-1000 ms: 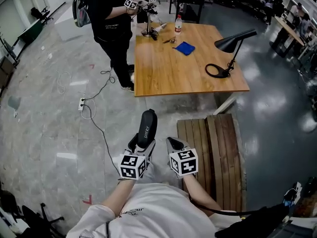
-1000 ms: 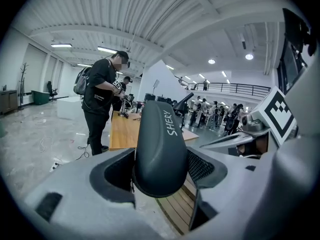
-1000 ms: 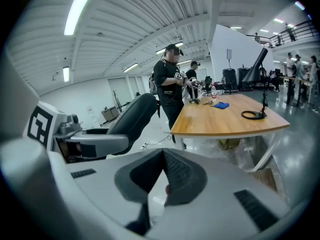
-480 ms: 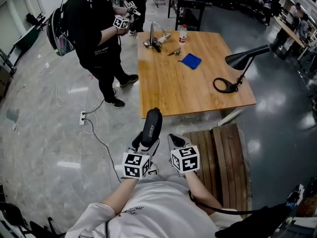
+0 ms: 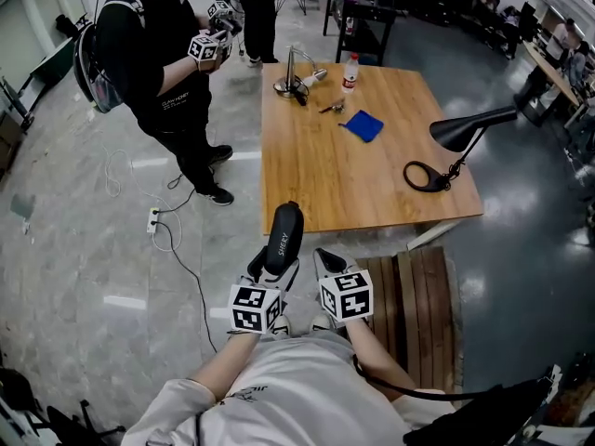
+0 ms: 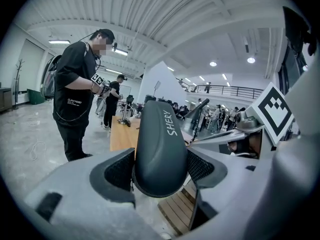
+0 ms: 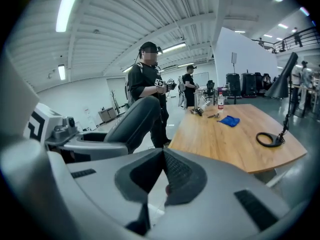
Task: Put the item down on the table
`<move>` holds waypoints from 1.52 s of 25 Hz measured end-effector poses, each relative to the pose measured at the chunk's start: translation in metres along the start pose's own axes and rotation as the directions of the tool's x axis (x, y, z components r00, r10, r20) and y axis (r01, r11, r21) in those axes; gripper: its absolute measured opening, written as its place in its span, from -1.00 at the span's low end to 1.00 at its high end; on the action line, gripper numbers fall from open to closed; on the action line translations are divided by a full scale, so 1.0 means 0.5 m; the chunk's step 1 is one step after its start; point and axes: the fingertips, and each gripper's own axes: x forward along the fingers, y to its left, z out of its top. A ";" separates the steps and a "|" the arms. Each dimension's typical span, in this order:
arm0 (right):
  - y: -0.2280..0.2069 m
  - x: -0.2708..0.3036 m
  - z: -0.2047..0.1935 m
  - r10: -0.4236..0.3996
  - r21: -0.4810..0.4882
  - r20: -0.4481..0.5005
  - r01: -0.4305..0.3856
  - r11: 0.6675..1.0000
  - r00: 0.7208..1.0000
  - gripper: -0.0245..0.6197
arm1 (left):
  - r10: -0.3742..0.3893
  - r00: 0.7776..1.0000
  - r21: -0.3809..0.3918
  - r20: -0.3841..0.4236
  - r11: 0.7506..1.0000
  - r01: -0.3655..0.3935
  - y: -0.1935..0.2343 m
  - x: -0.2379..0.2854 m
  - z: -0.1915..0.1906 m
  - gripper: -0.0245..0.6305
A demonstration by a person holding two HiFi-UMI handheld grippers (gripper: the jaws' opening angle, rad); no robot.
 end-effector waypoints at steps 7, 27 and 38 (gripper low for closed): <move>-0.048 0.019 0.028 0.033 -0.021 -0.003 -0.033 0.999 0.999 -0.91 | 0.029 1.000 -0.011 0.012 1.000 -0.028 -0.008 0.055 0.021 0.06; -0.123 0.119 0.018 0.046 0.018 -0.049 -0.045 0.999 0.998 -0.91 | 0.084 0.995 0.001 -0.052 0.996 -0.085 0.053 0.191 0.001 0.06; -0.196 0.250 -0.017 0.035 0.040 -0.075 -0.032 0.999 0.997 -0.91 | 0.113 0.986 -0.039 -0.124 0.992 -0.119 0.148 0.346 -0.075 0.06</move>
